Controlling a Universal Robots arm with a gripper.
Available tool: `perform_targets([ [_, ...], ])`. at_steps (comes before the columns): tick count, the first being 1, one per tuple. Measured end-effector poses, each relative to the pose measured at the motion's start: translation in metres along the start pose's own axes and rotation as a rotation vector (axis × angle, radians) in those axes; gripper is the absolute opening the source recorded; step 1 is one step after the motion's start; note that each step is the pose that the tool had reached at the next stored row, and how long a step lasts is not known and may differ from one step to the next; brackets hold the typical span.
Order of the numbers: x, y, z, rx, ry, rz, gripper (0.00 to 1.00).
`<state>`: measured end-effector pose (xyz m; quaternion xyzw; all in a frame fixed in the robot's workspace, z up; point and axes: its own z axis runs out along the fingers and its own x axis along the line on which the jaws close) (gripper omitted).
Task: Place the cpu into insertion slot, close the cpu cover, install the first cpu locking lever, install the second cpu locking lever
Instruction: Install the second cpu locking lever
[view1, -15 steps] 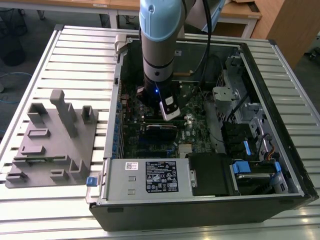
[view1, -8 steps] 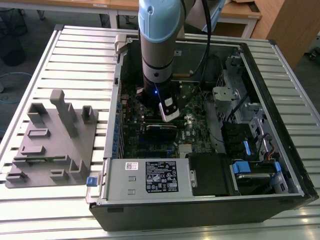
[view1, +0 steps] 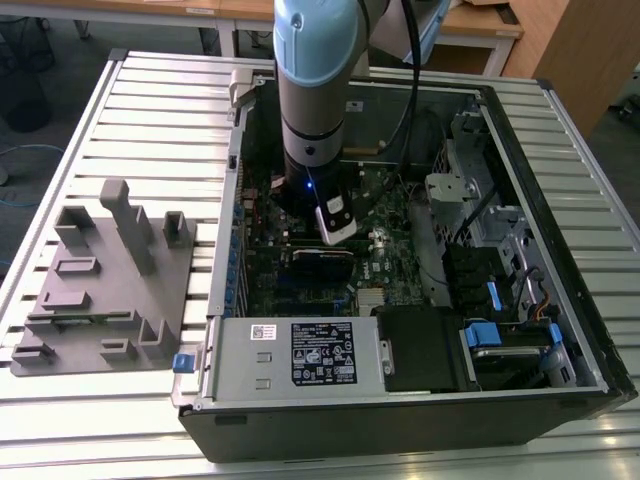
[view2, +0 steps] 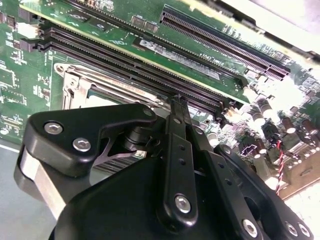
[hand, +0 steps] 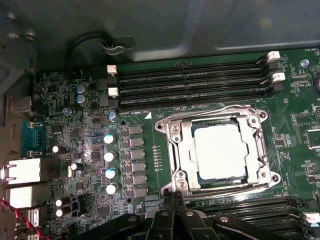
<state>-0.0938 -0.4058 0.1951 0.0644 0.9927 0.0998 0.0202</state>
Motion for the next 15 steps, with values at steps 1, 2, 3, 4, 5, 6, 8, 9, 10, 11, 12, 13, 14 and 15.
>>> perform_targets([
  [1,0.0002,0.0000,0.0000,-0.0005,0.0001,0.000,0.10],
  [2,0.0003,0.0000,0.0000,-0.0006,0.0000,0.000,0.10],
  [3,0.0005,0.0000,0.0000,-0.0007,0.0000,0.000,0.10],
  [4,0.0007,0.0000,0.0000,-0.0007,0.0000,0.000,0.10],
  [5,0.0008,0.0001,0.0001,-0.0008,0.0000,0.000,0.10],
  [6,0.0009,0.0002,0.0001,-0.0008,0.0000,0.000,0.10],
  [8,0.0014,0.0008,0.0001,-0.0006,0.0000,0.000,0.10],
  [9,0.0016,0.0012,0.0002,-0.0007,0.0000,0.000,0.10],
  [10,0.0019,0.0016,0.0003,-0.0008,0.0000,0.000,0.10],
  [11,0.0019,0.0019,0.0004,-0.0007,0.0000,0.000,0.10],
  [12,0.0020,0.0021,0.0004,-0.0007,0.0000,0.000,0.10],
  [13,0.0020,0.0022,0.0005,-0.0007,0.0000,0.000,0.10],
  [14,0.0021,0.0023,0.0005,-0.0007,0.0000,0.000,0.10],
  [15,0.0021,0.0025,0.0005,-0.0007,0.0000,0.000,0.10],
])
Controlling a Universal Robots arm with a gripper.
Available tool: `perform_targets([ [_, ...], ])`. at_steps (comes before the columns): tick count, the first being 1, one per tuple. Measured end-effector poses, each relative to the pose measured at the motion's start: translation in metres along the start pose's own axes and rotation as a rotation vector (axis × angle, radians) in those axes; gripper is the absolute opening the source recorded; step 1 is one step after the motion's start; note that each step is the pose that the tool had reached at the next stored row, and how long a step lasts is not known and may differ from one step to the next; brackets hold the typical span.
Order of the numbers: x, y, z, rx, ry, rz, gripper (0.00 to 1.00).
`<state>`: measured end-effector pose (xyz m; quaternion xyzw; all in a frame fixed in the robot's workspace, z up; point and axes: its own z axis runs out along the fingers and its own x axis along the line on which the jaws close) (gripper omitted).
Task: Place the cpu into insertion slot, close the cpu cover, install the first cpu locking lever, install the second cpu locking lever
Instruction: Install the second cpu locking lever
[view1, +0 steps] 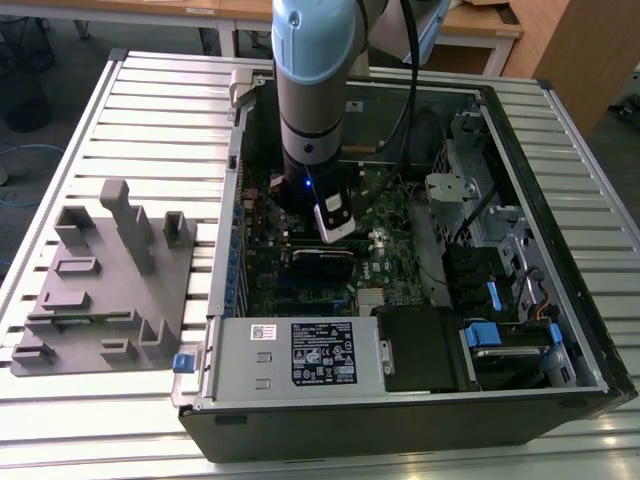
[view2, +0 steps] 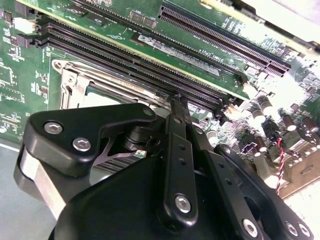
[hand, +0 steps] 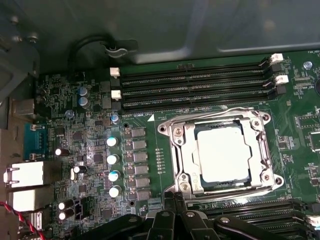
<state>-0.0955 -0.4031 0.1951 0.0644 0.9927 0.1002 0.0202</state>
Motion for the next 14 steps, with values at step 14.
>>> perform_targets([
  [14,0.0006,0.0023,0.0004,0.0001,0.0000,0.000,0.10],
])
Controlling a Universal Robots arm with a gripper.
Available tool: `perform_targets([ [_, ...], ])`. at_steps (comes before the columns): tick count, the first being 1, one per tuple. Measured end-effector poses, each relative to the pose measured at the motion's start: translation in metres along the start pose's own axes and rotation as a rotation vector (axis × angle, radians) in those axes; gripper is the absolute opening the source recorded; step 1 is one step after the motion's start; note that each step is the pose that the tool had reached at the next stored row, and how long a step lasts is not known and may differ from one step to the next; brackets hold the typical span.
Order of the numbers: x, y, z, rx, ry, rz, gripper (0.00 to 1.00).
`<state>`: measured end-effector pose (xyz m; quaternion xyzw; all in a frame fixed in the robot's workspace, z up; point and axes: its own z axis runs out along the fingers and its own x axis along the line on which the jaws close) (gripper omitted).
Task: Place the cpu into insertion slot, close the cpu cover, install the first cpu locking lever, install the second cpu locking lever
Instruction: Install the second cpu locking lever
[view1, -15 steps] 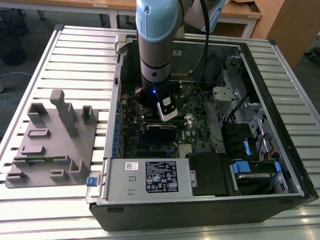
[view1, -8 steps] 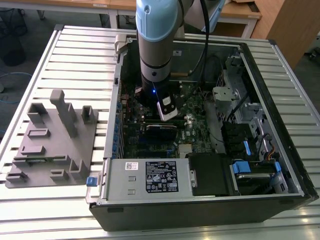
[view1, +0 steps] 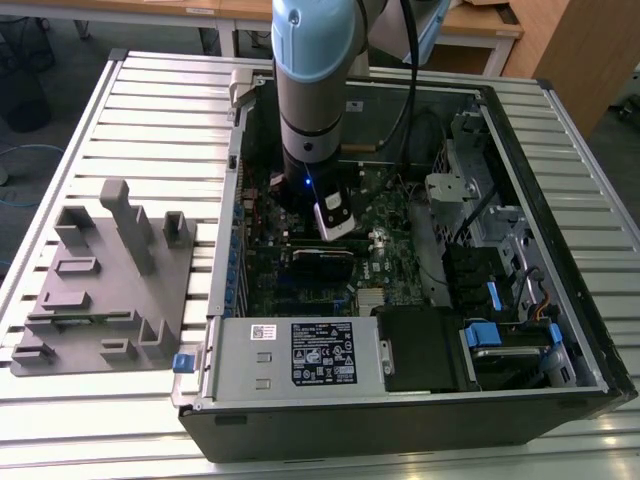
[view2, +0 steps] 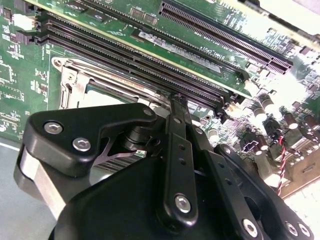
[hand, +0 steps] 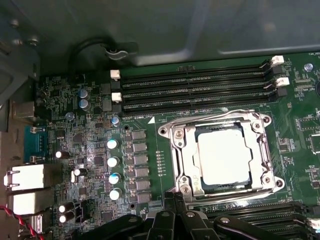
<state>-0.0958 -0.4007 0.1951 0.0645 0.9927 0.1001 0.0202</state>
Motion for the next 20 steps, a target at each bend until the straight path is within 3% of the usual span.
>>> perform_targets([
  [20,0.0027,0.0006,0.0003,0.0001,-0.0003,0.000,0.10],
])
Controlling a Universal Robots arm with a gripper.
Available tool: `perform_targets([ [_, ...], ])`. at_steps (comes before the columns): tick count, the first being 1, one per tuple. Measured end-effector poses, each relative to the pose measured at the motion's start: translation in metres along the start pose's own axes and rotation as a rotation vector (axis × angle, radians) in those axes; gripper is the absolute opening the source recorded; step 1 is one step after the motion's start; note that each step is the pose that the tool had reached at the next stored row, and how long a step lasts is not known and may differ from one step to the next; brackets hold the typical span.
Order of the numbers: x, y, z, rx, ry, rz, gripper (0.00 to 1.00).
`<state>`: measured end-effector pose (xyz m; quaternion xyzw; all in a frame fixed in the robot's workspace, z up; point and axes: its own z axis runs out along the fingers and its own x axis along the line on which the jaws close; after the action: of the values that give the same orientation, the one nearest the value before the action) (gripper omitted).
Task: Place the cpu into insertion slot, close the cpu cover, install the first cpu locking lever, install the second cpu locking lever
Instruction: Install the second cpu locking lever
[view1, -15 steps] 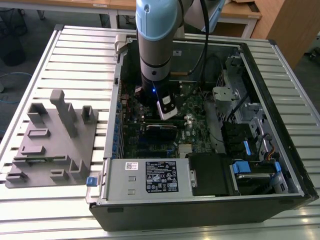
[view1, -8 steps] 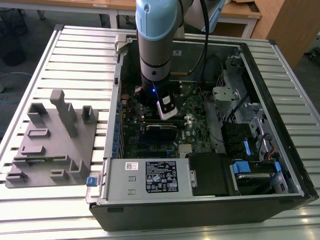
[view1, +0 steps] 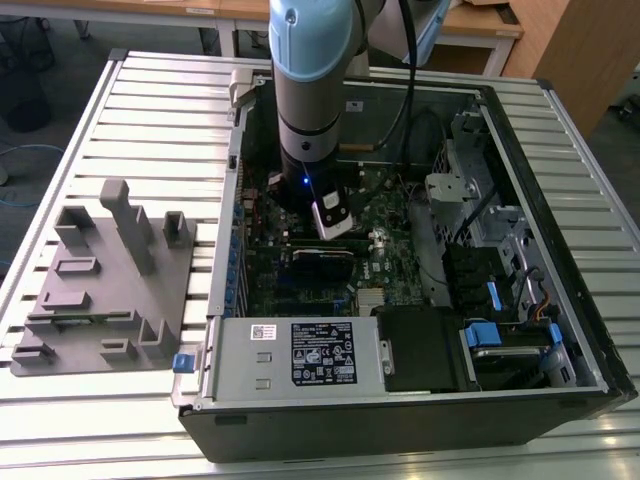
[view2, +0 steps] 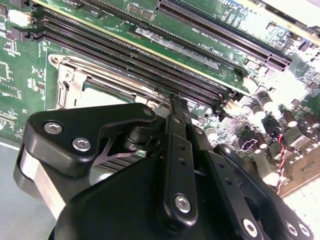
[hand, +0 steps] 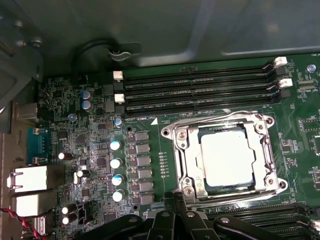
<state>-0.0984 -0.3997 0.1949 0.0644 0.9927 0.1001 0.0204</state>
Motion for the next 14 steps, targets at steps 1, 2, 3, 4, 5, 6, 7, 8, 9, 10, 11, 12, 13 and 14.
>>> perform_targets([
  [1,0.0001,0.0000,0.0000,0.0000,0.0000,0.000,0.10],
  [2,0.0002,-0.0001,0.0000,0.0000,0.0000,0.000,0.10],
  [3,0.0004,-0.0001,0.0000,0.0001,0.0000,0.000,0.10],
  [4,0.0005,-0.0001,0.0002,0.0002,0.0000,0.000,0.10],
  [5,0.0005,-0.0002,0.0004,0.0000,0.0000,0.000,0.10],
  [6,0.0006,-0.0003,0.0008,0.0000,0.0000,0.000,0.10],
  [7,0.0007,-0.0004,0.0012,0.0000,0.0000,0.000,0.10],
  [8,0.0007,-0.0004,0.0016,0.0001,0.0000,0.000,0.10],
  [9,0.0008,-0.0005,0.0018,0.0002,0.0001,0.000,0.10],
  [10,0.0008,-0.0005,0.0018,0.0003,0.0001,0.000,0.10],
  [11,0.0008,-0.0005,0.0018,0.0003,0.0001,0.000,0.10],
  [12,0.0009,-0.0005,0.0019,0.0003,0.0001,0.000,0.10],
  [13,0.0009,-0.0005,0.0019,0.0002,0.0001,0.000,0.10],
  [14,0.0009,-0.0005,0.0019,0.0001,0.0000,0.000,0.10],
])
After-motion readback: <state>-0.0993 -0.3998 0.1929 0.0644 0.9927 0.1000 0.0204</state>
